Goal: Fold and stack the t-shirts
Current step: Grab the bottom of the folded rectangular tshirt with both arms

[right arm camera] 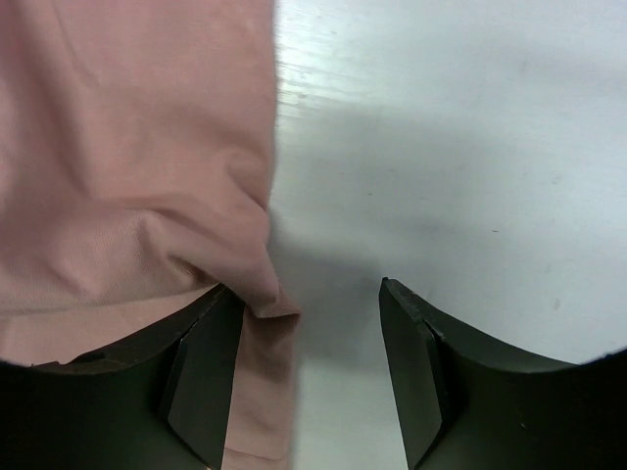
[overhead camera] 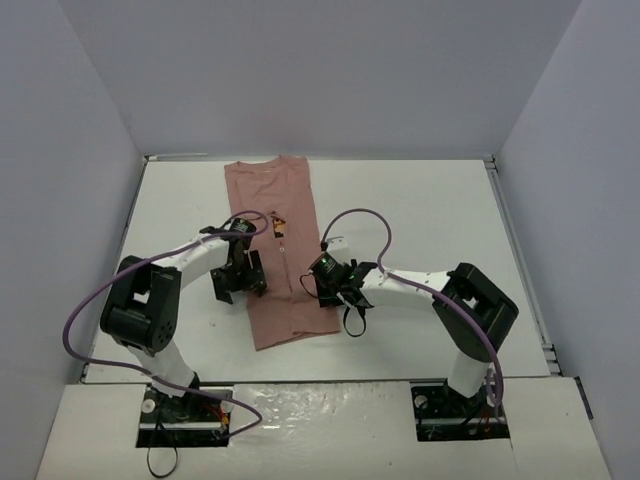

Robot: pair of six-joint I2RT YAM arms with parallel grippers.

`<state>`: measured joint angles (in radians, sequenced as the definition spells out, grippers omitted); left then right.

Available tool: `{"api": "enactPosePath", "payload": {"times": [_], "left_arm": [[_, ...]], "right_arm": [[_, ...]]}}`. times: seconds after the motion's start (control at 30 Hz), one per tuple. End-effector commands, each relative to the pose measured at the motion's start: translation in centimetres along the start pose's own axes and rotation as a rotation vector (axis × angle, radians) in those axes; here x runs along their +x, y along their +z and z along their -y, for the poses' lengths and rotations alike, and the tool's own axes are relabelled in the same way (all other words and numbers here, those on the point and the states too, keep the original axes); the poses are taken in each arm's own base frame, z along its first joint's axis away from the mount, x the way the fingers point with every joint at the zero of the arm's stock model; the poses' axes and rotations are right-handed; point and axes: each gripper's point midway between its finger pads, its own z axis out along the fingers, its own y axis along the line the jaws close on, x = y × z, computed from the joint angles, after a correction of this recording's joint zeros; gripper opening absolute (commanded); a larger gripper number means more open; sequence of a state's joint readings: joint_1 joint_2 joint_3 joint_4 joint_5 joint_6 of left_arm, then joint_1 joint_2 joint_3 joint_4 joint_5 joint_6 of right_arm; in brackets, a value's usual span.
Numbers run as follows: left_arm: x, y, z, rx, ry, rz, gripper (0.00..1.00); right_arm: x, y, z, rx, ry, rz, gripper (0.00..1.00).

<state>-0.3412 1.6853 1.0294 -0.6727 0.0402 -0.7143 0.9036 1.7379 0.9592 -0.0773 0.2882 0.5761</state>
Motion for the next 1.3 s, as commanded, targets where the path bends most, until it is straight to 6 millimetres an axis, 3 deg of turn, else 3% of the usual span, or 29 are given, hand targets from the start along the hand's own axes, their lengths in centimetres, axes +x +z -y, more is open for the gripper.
{"api": "enactPosePath", "payload": {"times": [0.0, 0.17, 0.23, 0.37, 0.5, 0.7, 1.1, 1.17, 1.27], "left_arm": [[-3.9, -3.9, 1.0, 0.055, 0.006, 0.199, 0.73], [-1.1, -7.9, 1.7, 0.199, -0.009, 0.214, 0.76], [1.5, -8.3, 1.7, 0.256, -0.025, 0.177, 0.77], [6.5, -6.9, 1.7, 0.281, -0.037, 0.079, 0.77], [9.1, -5.4, 1.5, 0.263, -0.036, 0.040, 0.76], [10.6, -3.3, 1.3, 0.231, -0.035, 0.006, 0.75], [10.8, -0.8, 1.0, 0.191, -0.025, -0.005, 0.70], [11.0, -0.6, 0.9, 0.187, -0.025, -0.012, 0.67], [11.6, -0.4, 0.4, 0.184, -0.027, -0.025, 0.53]], "right_arm": [[-0.5, -2.7, 1.5, 0.011, -0.051, -0.019, 0.54], [-0.8, -5.5, 0.6, -0.085, 0.050, -0.001, 0.54], [0.2, -6.1, 0.3, -0.115, 0.098, -0.018, 0.54], [2.0, -6.5, -0.3, -0.137, 0.159, -0.057, 0.54], [3.7, -6.3, -1.5, -0.137, 0.168, -0.094, 0.54], [5.8, -5.3, -1.8, -0.098, 0.203, -0.140, 0.54], [6.9, -3.8, -1.0, -0.034, 0.190, -0.157, 0.53], [7.1, -3.7, -1.0, -0.033, 0.191, -0.161, 0.53], [7.4, -3.7, -0.9, -0.033, 0.192, -0.168, 0.49]]}}
